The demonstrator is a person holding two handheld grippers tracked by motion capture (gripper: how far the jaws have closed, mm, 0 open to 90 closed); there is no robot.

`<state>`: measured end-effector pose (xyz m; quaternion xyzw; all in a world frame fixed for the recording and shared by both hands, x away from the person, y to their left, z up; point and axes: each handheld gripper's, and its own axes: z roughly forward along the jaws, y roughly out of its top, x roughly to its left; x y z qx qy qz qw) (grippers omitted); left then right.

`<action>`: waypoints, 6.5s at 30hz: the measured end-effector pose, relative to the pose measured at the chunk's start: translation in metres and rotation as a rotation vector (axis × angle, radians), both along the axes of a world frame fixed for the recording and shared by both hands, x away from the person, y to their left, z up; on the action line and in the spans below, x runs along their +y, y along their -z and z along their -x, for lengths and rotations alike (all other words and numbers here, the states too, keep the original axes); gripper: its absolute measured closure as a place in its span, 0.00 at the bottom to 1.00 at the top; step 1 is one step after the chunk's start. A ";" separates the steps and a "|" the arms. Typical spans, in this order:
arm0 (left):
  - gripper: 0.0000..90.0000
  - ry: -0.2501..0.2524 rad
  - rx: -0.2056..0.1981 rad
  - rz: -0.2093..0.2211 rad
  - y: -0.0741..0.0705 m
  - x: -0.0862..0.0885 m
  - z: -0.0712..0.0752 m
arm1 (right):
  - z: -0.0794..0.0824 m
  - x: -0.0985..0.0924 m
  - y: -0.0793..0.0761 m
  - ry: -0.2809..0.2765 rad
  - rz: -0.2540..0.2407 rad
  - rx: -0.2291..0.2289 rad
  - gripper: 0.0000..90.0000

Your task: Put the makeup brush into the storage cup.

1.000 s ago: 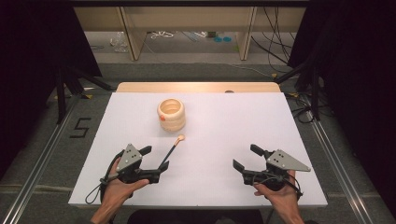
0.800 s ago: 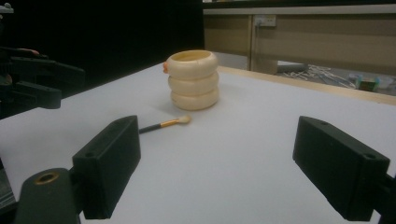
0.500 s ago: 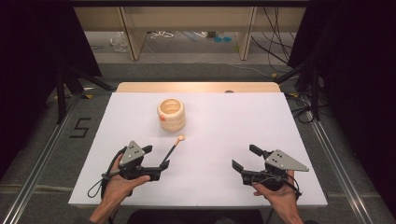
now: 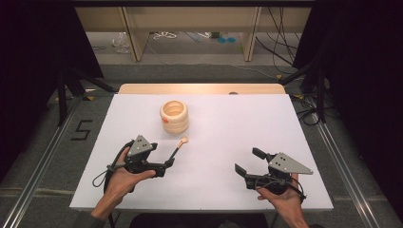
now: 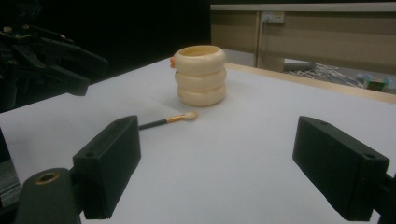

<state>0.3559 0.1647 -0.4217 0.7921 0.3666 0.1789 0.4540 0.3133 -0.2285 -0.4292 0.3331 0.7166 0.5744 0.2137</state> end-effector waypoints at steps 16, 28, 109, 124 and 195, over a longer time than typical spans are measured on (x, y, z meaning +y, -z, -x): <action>0.19 0.020 0.104 -0.144 -0.003 -0.005 -0.026 | 0.000 0.001 0.000 -0.019 0.018 -0.002 0.18; 0.19 0.033 0.143 -0.164 0.002 -0.014 -0.039 | 0.001 0.002 0.000 -0.016 0.024 -0.006 0.18; 0.53 0.115 0.469 -0.441 0.026 -0.039 -0.105 | 0.001 0.008 0.003 -0.049 0.039 -0.014 0.18; 0.61 0.133 0.504 -0.491 0.027 -0.051 -0.107 | 0.002 0.008 0.003 -0.052 0.041 -0.014 0.18; 0.92 0.122 0.521 -0.508 0.039 -0.050 -0.112 | 0.002 0.009 0.002 -0.072 0.049 -0.004 0.19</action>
